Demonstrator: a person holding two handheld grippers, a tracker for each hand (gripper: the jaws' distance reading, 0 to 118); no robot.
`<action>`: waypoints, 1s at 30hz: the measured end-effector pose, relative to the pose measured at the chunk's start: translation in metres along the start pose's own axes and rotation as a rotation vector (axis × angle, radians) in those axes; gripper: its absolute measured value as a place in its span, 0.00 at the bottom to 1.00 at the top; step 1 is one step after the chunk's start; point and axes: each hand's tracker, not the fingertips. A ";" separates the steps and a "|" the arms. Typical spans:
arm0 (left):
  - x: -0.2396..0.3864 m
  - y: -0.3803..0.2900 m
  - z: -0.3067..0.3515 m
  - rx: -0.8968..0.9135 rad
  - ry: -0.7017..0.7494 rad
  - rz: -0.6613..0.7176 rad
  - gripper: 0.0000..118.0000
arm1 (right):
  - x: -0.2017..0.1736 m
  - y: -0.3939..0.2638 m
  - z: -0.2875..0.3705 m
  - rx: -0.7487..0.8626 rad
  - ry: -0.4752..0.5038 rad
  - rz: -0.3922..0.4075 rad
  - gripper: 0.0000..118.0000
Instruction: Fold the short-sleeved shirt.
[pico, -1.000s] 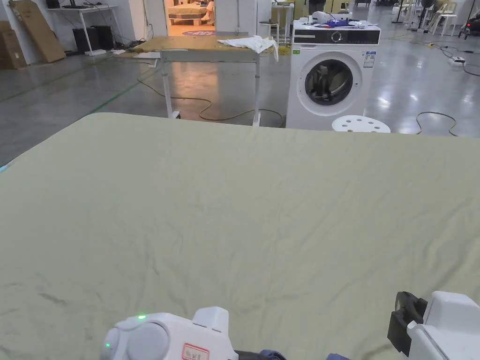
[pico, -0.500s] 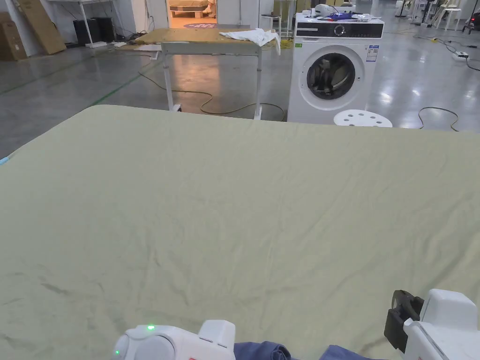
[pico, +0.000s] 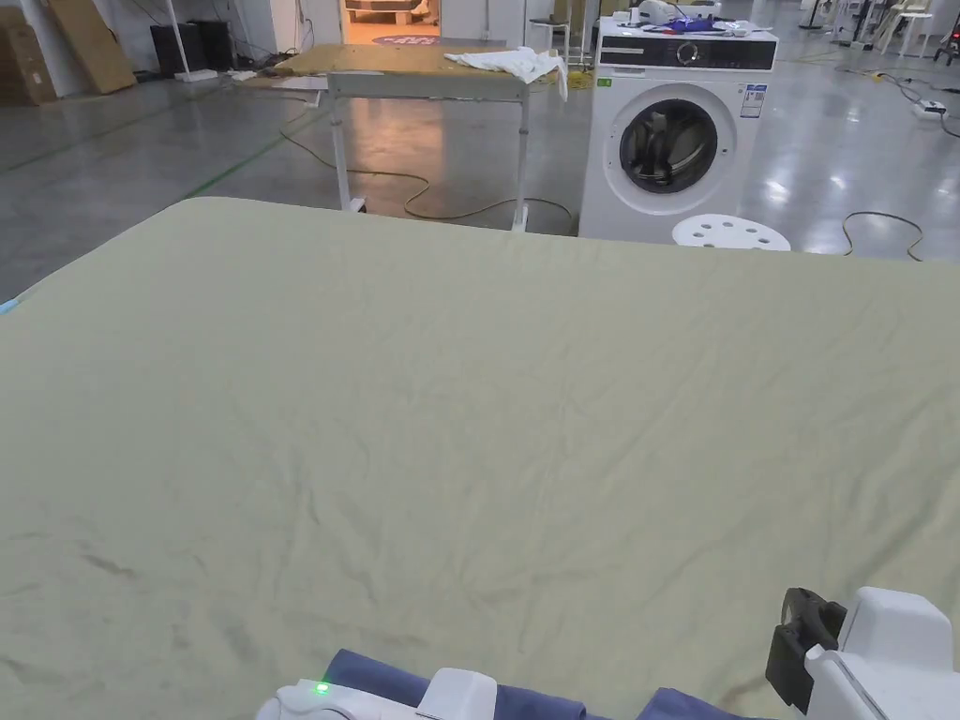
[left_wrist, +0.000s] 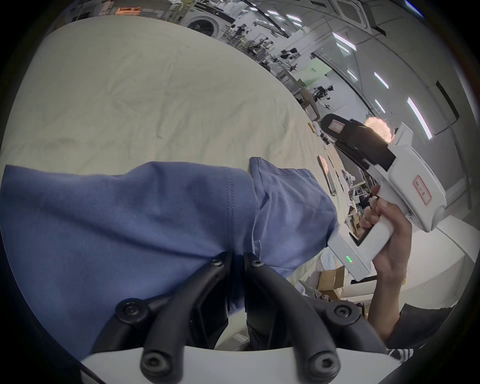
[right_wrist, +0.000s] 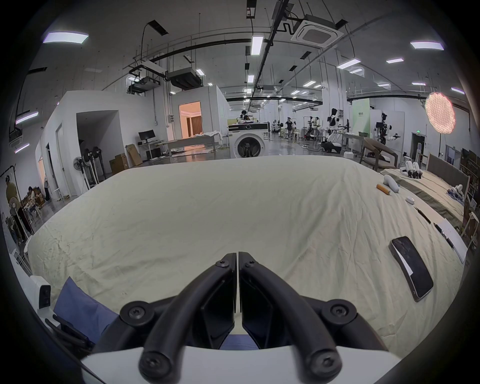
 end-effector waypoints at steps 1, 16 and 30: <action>-0.001 0.001 0.003 0.013 -0.010 0.003 0.10 | 0.000 -0.001 0.000 -0.001 0.000 -0.001 0.00; -0.069 0.003 0.146 0.349 0.074 0.097 0.51 | -0.007 0.017 0.013 0.127 0.028 0.034 0.00; -0.177 -0.020 0.105 0.195 -0.306 0.342 0.62 | -0.018 0.024 0.013 0.150 0.039 0.036 0.00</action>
